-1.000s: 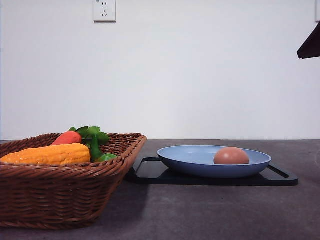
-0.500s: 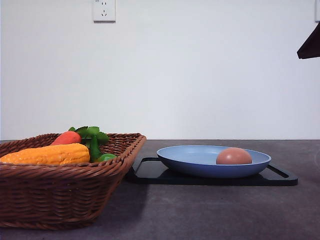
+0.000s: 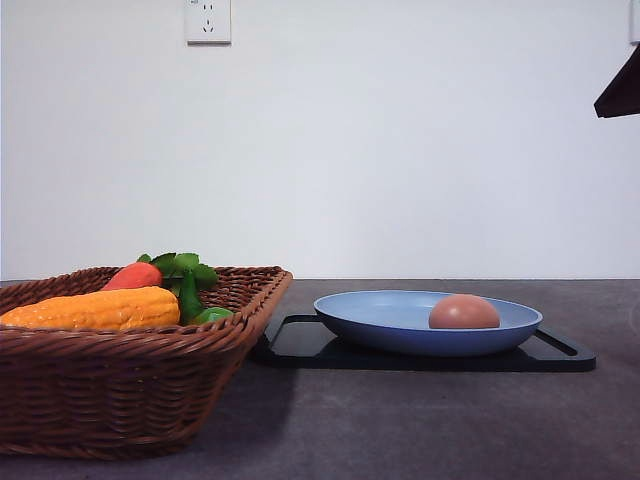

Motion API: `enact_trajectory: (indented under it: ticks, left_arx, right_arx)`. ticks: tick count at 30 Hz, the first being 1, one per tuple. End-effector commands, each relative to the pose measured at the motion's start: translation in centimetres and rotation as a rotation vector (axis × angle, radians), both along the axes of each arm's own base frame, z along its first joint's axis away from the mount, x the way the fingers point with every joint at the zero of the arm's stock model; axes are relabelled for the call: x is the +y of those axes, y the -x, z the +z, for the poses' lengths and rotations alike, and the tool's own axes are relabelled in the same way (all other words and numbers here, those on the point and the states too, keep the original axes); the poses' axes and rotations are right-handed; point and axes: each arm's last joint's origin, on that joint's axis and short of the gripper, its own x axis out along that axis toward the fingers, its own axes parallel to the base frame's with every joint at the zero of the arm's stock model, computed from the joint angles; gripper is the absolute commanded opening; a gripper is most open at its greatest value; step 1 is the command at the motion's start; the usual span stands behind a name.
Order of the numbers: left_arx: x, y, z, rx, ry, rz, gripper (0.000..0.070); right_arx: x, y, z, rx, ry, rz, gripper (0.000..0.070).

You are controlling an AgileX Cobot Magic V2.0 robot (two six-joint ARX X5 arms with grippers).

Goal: Transfer egg from basket to plate and serve

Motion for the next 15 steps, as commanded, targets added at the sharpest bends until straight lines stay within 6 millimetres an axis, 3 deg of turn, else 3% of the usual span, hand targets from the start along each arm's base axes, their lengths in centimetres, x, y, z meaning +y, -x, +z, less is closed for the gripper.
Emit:
enact_trajectory:
  ticks: [1,15]
  left_arx:
    - [0.01,-0.07,-0.6,0.021,0.004,0.003,0.0]
    - [0.01,-0.07,-0.6,0.021,0.004,0.003,0.0]
  right_arx:
    - [0.08,-0.01,0.22,-0.009,-0.01,0.0,0.0]
    - [0.08,-0.01,0.22,-0.009,-0.01,0.0,0.0]
